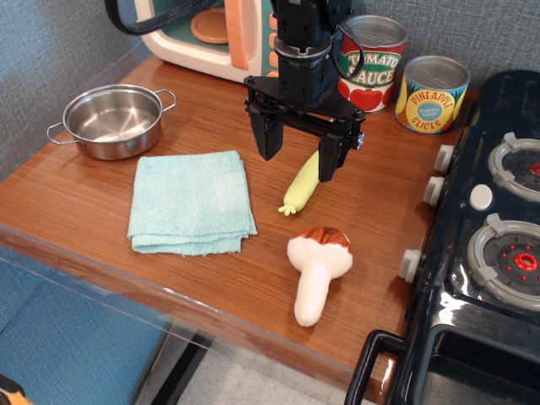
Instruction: Place the white and brown item directly in front of the microwave.
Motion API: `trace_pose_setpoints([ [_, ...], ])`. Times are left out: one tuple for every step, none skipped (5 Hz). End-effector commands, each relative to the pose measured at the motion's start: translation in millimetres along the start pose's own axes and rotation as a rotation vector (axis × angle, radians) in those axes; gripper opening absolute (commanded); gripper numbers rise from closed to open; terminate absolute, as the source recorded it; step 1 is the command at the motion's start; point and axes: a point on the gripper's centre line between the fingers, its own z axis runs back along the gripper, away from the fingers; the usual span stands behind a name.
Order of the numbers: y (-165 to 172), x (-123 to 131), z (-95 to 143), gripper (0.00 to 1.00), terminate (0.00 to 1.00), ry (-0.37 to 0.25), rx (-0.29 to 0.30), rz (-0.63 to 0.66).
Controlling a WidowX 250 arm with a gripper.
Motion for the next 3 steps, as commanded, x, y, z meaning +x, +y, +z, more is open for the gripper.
trace_pose_setpoints([
  [0,0,0,1.0,0.0,0.0,0.0,0.0],
  [-19,-17,14,1.0,0.0,-0.021,0.014,-0.011],
  [-34,-32,35,1.0,0.0,-0.081,0.006,-0.007],
])
